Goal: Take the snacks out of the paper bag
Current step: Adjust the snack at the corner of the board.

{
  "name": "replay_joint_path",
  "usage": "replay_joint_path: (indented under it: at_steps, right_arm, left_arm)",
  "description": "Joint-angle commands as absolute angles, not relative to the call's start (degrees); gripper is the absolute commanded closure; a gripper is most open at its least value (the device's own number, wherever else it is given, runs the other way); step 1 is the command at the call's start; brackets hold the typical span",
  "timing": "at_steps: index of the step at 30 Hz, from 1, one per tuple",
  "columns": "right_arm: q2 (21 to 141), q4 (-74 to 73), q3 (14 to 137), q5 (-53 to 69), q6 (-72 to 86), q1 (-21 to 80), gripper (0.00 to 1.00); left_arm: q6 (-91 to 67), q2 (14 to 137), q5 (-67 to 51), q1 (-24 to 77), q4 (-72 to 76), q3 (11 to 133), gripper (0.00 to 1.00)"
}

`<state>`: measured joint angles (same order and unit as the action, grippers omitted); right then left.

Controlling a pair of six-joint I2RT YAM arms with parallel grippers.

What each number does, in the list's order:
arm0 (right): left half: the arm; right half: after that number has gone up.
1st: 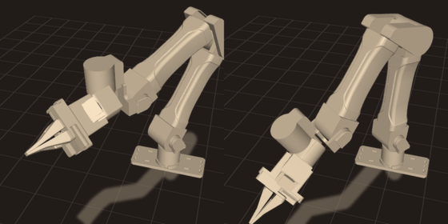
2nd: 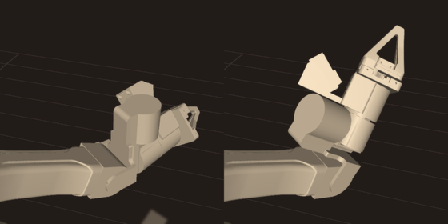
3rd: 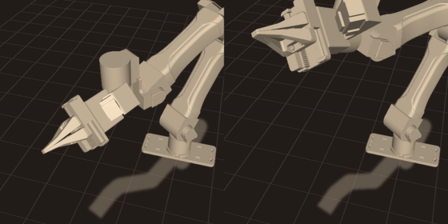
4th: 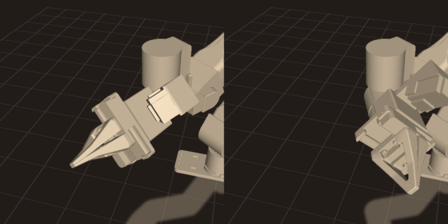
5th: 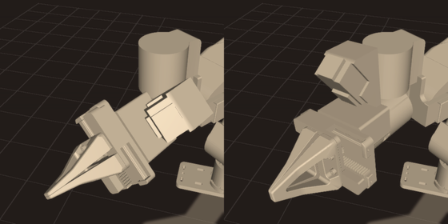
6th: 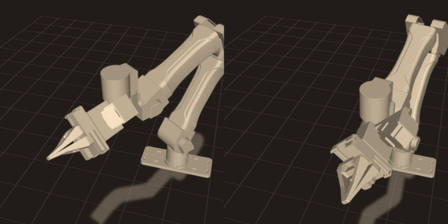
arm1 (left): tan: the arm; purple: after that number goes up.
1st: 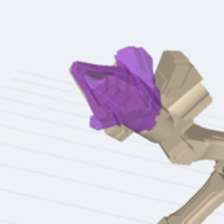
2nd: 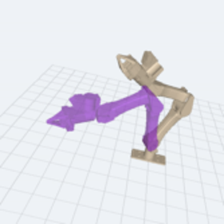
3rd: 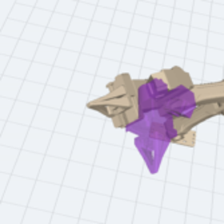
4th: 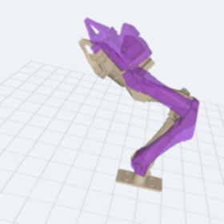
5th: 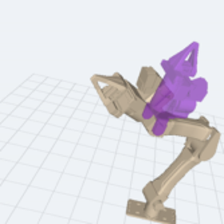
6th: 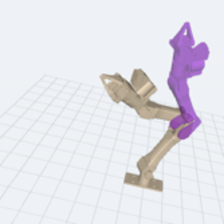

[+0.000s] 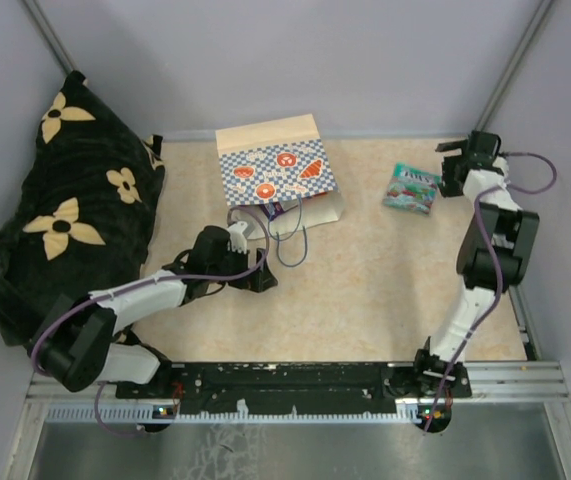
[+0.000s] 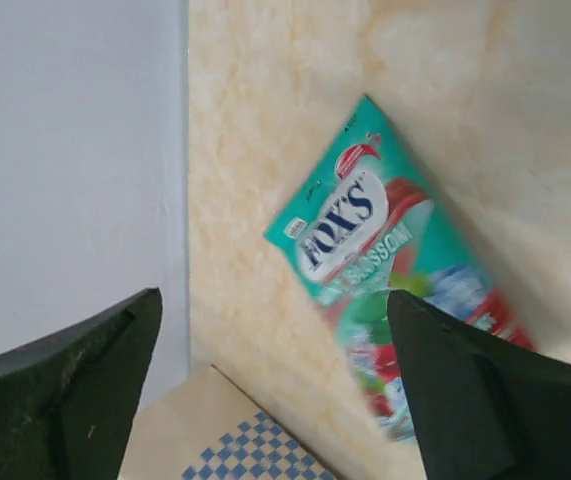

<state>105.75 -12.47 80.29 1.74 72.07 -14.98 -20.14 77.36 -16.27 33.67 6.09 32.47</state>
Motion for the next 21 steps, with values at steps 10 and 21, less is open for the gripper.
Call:
replay_joint_path:
  at_steps: [10,21]
  right_arm:
    - [99.1,4.92,76.12,4.18,31.88,-6.58,0.14]
    - [115.27,-15.63,86.99,-8.86,20.51,-1.56,0.09]
  left_arm:
    - [-19.14,74.83,-12.92,34.1,4.75,32.73,0.0]
    - [-18.99,77.26,-13.24,34.32,5.71,33.17,0.0]
